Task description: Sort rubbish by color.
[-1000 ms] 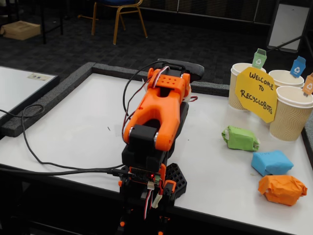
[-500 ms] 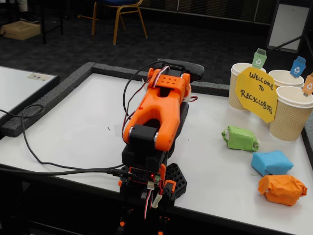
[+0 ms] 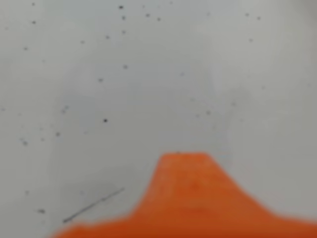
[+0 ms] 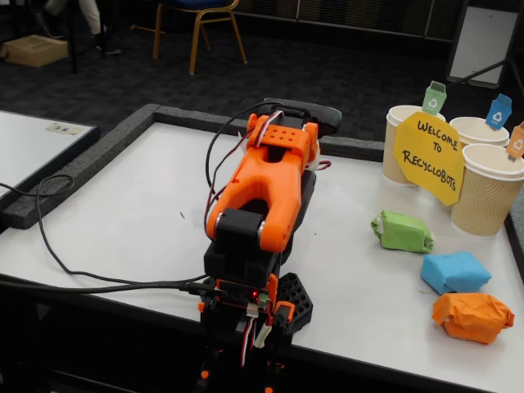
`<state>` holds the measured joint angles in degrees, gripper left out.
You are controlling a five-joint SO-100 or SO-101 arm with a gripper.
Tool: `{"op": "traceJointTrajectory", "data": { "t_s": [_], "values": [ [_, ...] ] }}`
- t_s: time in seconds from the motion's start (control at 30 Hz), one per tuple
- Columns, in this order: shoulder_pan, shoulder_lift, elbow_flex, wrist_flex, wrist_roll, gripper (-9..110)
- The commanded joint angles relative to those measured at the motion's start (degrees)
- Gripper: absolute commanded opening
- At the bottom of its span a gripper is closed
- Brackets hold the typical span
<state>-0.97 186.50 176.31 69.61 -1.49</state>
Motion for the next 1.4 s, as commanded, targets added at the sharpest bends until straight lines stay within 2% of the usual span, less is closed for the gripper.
{"op": "traceJointTrajectory", "data": {
  "t_s": [0.0, 0.27, 0.47, 0.97, 1.37],
  "values": [
    [-0.18, 1.85, -3.52, -0.62, -0.62, 6],
    [0.44, 1.67, -5.8, -1.76, -0.7, 5],
    [2.11, -4.48, -12.22, -3.6, -0.7, 6],
    [9.67, -32.34, -46.85, 2.99, -0.7, 9],
    [18.46, -37.71, -57.92, 8.0, -0.7, 10]
  ]
}}
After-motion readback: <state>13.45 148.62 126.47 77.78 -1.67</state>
